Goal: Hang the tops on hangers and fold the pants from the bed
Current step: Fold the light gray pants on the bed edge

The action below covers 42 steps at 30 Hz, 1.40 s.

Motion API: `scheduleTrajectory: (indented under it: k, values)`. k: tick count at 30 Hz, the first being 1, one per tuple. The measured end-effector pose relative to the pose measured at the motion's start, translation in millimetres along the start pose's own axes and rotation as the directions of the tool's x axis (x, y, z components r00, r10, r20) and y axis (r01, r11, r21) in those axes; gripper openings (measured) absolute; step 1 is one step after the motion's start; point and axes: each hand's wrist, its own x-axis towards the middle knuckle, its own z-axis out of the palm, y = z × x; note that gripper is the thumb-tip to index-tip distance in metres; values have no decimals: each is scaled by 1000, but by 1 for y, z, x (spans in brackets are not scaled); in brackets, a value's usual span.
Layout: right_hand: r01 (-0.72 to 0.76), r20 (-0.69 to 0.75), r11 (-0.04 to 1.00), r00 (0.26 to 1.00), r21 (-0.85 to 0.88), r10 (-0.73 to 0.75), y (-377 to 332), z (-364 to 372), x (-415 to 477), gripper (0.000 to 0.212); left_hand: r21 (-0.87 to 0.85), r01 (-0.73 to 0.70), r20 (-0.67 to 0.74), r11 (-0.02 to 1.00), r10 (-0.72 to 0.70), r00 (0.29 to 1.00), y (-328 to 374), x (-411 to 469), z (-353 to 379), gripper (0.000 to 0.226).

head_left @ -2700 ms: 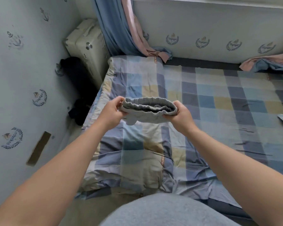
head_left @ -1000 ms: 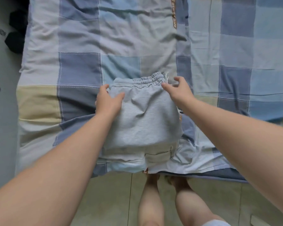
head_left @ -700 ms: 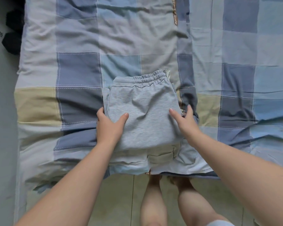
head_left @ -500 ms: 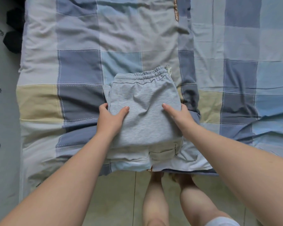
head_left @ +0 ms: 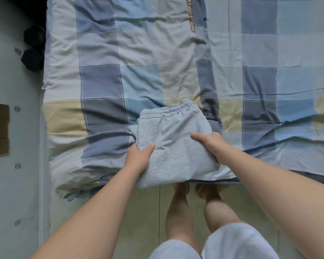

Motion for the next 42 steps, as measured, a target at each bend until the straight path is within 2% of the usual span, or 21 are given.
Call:
scheduleTrajectory:
  k: [5, 10, 14, 19, 24, 28, 34, 38, 42]
  values:
    - [-86, -1, 995, 996, 45, 86, 42, -29, -70, 61, 27, 97, 123, 995, -100, 987, -10, -65, -2, 40]
    - [-209, -31, 960, 975, 184, 218, 79, -66, -140, 59, 132, 164, 278, 978, -196, 941, 1, -126, 7, 34]
    - [-238, -74, 914, 958, 328, 276, 122, -102, -196, 59, 238, 113, 342, 965, -192, 920, 12, -176, 34, 32]
    - [-180, -156, 810, 936, 558, 316, 187, -143, -261, 64, 366, -54, 454, 929, -128, 882, 29, -230, 82, 33]
    - [-64, -227, 664, 911, 745, 343, 257, -170, -318, 63, 451, -271, 572, 851, -43, 819, 35, -286, 142, 36]
    - [65, -290, 538, 892, 840, 346, 330, -196, -370, 58, 511, -462, 658, 725, 16, 753, 17, -349, 200, 16]
    - [211, -362, 384, 851, 899, 380, 453, -226, -448, 44, 507, -627, 771, 592, 13, 636, -49, -451, 283, 14]
    - [303, -408, 289, 793, 908, 453, 541, -244, -498, 38, 502, -697, 820, 512, -26, 571, -115, -517, 338, 14]
    - [390, -415, 165, 740, 906, 529, 623, -246, -548, 34, 497, -790, 863, 359, -107, 495, -171, -583, 388, 19]
